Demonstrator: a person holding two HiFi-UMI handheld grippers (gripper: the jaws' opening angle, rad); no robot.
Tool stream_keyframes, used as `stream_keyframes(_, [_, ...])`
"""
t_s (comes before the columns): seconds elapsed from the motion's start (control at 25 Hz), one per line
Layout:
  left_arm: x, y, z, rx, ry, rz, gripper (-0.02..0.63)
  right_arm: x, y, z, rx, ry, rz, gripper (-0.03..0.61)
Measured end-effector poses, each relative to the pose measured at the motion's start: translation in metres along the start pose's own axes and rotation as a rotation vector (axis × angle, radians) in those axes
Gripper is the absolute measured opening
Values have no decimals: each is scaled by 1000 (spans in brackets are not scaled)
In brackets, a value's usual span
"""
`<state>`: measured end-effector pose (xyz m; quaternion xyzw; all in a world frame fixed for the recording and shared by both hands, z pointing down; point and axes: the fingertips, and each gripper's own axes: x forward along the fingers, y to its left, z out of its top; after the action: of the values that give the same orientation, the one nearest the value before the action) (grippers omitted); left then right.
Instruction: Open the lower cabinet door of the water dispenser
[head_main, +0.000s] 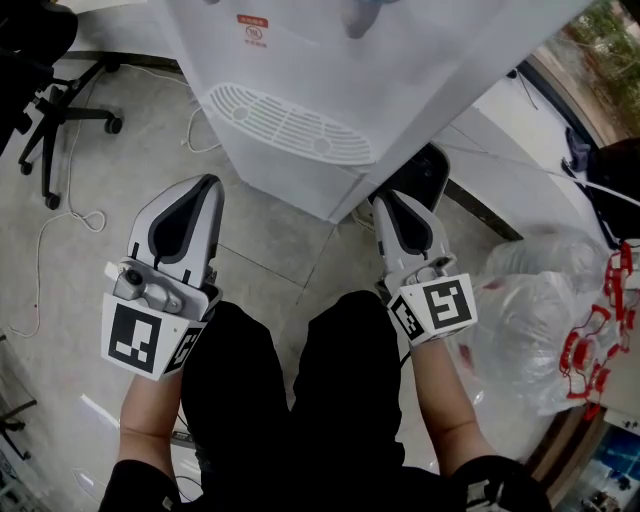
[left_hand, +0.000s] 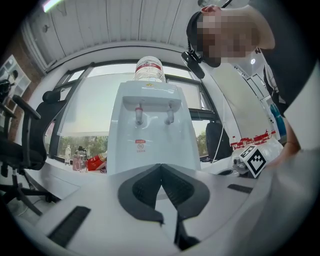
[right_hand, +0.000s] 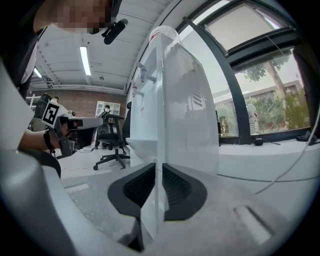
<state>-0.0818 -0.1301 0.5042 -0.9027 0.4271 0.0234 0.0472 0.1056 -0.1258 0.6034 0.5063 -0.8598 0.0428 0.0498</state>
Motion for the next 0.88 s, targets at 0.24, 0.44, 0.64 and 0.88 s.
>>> stream_keyframes(0.24, [-3, 4, -2, -10, -4, 2, 9, 5, -8, -12, 26, 37, -30, 63])
stream_keyframes(0.44, [-7, 6, -1, -10, -4, -1, 8, 15, -13, -21, 49, 58, -42, 109])
stream_keyframes(0.64, [-10, 11, -1, -2, -3, 2, 8, 25, -14, -24, 57, 64, -46, 184])
stream_keyframes(0.88, [-11, 17, -3, 3, -5, 3, 8, 37, -19, -29, 55, 80, -44, 250])
